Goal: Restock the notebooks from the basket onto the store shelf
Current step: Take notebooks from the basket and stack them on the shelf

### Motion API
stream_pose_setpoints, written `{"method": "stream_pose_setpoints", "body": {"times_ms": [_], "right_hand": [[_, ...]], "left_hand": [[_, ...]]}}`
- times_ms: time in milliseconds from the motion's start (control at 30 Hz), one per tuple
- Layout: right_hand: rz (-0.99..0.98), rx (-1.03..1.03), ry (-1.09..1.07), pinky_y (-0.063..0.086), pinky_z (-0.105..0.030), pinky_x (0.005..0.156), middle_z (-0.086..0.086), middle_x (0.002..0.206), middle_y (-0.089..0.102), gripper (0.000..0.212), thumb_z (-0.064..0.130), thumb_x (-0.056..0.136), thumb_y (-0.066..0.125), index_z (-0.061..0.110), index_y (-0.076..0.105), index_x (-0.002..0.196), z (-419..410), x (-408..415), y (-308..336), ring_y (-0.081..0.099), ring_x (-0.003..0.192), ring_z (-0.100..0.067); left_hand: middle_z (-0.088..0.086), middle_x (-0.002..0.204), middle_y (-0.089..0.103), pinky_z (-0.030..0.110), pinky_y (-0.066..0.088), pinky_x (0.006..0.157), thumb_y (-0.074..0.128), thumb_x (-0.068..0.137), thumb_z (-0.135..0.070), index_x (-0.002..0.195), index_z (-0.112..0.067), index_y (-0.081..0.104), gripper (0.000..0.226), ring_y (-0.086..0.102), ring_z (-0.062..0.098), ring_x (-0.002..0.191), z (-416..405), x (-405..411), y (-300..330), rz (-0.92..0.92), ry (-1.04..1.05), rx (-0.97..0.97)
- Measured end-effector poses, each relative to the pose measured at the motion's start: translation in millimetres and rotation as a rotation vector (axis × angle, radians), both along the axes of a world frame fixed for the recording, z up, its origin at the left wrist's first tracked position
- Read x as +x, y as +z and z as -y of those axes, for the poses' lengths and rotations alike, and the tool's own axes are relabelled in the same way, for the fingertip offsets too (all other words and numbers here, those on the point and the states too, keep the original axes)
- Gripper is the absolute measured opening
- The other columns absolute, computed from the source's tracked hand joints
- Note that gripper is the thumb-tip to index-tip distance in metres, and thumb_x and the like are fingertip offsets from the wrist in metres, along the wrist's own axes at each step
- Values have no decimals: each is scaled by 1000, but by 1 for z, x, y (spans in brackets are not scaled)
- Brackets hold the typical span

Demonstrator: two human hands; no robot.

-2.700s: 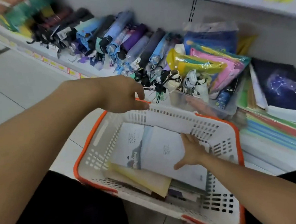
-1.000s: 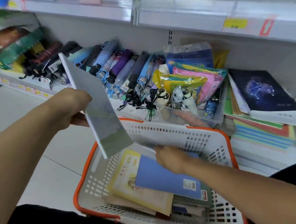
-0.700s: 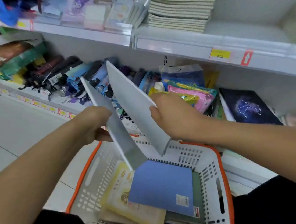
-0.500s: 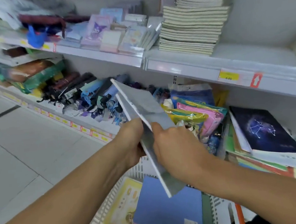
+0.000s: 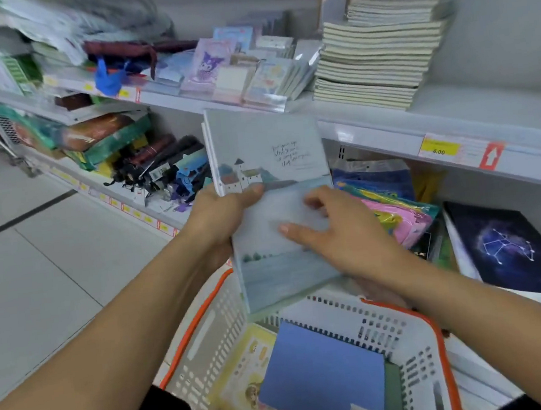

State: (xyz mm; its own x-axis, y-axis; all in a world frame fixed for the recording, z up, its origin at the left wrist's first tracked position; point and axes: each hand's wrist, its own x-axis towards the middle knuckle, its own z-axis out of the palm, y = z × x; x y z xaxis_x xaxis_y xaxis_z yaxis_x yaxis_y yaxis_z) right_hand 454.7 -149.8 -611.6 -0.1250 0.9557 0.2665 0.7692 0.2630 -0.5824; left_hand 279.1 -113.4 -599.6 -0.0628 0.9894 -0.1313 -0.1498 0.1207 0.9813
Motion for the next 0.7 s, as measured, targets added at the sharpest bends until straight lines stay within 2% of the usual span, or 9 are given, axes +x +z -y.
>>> {"method": "stream_pose_setpoints", "body": {"times_ms": [67, 133, 167, 267, 333, 433, 500, 567, 700], "right_hand": [[-342, -182, -2, 50, -31, 98, 11, 124, 60, 77, 60, 62, 85, 29, 55, 125, -24, 28, 10, 59, 113, -5], [-667, -327, 147, 55, -35, 96, 6, 116, 72, 70, 32, 58, 90, 25, 62, 122, -33, 43, 13, 67, 110, -12], [-752, -363, 187, 55, -38, 95, 2, 114, 74, 66, 23, 59, 88, 20, 65, 121, -33, 45, 13, 69, 110, -18], [-826, -332, 135, 51, -58, 96, -5, 107, 76, 43, 13, 62, 84, 18, 74, 104, -29, 40, 2, 70, 106, -30], [-838, -305, 52, 48, -65, 94, -4, 101, 77, 32, 9, 66, 84, 20, 75, 95, -23, 34, -10, 71, 102, -31], [-870, -311, -9, 53, -61, 90, -3, 97, 78, 35, 6, 65, 85, 19, 73, 96, -15, 29, -23, 73, 95, -26], [-901, -311, 14, 56, -51, 91, -3, 99, 77, 42, 7, 58, 85, 18, 73, 97, -15, 31, -22, 73, 96, -24], [-945, -318, 60, 57, -43, 92, -6, 105, 76, 46, 8, 57, 83, 16, 73, 101, -16, 33, -20, 72, 101, -25], [-1011, -342, 73, 58, -39, 89, -10, 108, 75, 41, 7, 64, 80, 11, 72, 105, -16, 37, -20, 72, 101, -27]], "left_hand": [[7, 108, 74, 34, 59, 75, 65, 89, -9, 114, -8, 68, 25, 71, 24, 97, 0, -14, 11, 37, -172, 122], [5, 109, 74, 31, 58, 76, 62, 86, -11, 112, -9, 68, 27, 71, 20, 97, 1, -22, 18, 88, -312, 216], [5, 108, 74, 30, 57, 77, 62, 83, -11, 110, -9, 68, 28, 71, 20, 97, -1, -23, 18, 92, -339, 246], [7, 108, 74, 33, 56, 79, 71, 74, -11, 111, -7, 67, 38, 71, 22, 96, -5, -20, 13, 11, -252, 268], [10, 105, 74, 36, 55, 80, 79, 64, -14, 110, -2, 68, 49, 72, 24, 93, -4, -12, 7, -20, -124, 249], [2, 92, 77, 35, 57, 77, 82, 60, -37, 96, -13, 72, 44, 73, 19, 86, 0, 1, -2, 9, 44, 240], [-2, 91, 77, 34, 58, 77, 79, 61, -45, 96, -18, 71, 45, 74, 17, 86, 0, 4, -1, 12, 80, 250], [-1, 92, 77, 35, 58, 77, 79, 64, -39, 97, -18, 70, 40, 74, 19, 87, -1, 5, 1, 2, 73, 277], [1, 92, 77, 35, 58, 75, 78, 77, -23, 101, -15, 70, 27, 74, 21, 86, -3, 9, -1, 24, 76, 255]]}}
